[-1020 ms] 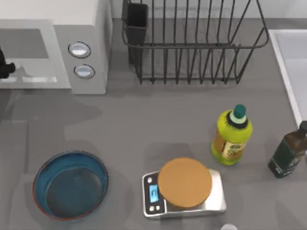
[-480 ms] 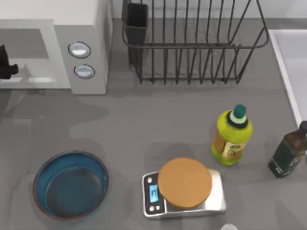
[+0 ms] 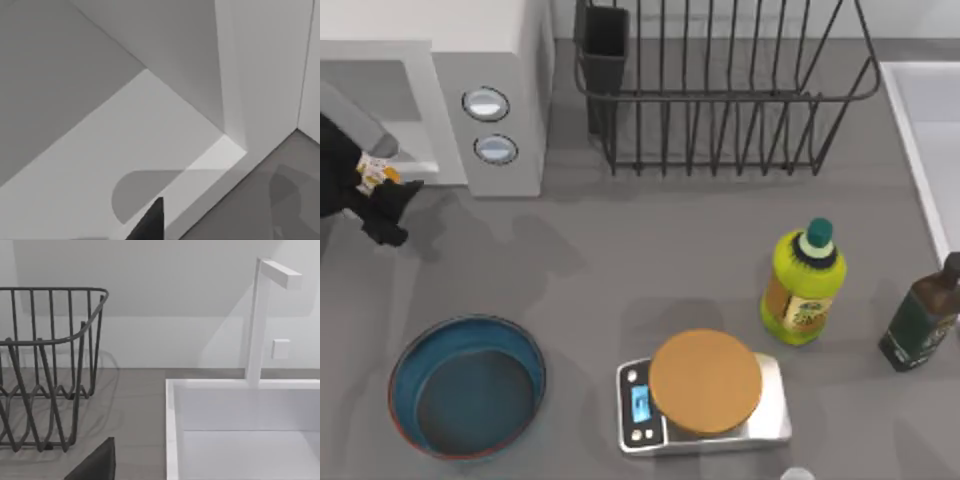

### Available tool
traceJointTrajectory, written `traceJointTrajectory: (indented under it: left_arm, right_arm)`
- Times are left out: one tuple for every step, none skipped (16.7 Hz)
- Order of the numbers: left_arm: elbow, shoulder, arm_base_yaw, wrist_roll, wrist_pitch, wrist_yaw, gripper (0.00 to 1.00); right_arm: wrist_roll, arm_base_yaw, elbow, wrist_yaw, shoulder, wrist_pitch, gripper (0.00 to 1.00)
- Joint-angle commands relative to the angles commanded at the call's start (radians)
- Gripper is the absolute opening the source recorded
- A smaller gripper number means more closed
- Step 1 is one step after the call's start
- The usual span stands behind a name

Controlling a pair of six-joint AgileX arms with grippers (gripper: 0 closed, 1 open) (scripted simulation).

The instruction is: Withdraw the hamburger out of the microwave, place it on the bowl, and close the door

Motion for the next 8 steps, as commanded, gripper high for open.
traceJointTrajectory:
  left_arm:
    - [0.01, 0.0, -0.01, 0.097, -0.091, 0.041, 0.0]
    - [0.021, 0.001, -0.018, 0.197, -0.186, 0.081, 0.0]
    - [0.032, 0.002, -0.026, 0.298, -0.284, 0.122, 0.0]
    - [0.042, 0.004, -0.032, 0.398, -0.383, 0.161, 0.0]
    - [0.051, 0.007, -0.037, 0.498, -0.483, 0.198, 0.0]
    - [0.058, 0.01, -0.042, 0.597, -0.583, 0.234, 0.0]
    - [0.065, 0.016, -0.045, 0.694, -0.682, 0.268, 0.0]
    - [0.07, 0.023, -0.047, 0.787, -0.779, 0.3, 0.0]
  right_arm:
    - [0.0, 0.0, 0.0, 0.0, 0.0, 0.0, 1.0]
    - [0.0, 0.0, 0.0, 0.0, 0.0, 0.0, 1.0]
    - [0.0, 0.0, 0.0, 0.0, 0.0, 0.0, 1.0]
    - [0.0, 0.0, 0.0, 0.0, 0.0, 0.0, 1.0]
    - [0.0, 0.0, 0.0, 0.0, 0.0, 0.0, 1.0]
    - [0.0, 0.0, 0.0, 0.0, 0.0, 0.0, 1.0]
    - [0.0, 0.0, 0.0, 0.0, 0.0, 0.0, 1.0]
    - [0.0, 0.0, 0.0, 0.0, 0.0, 0.0, 1.0]
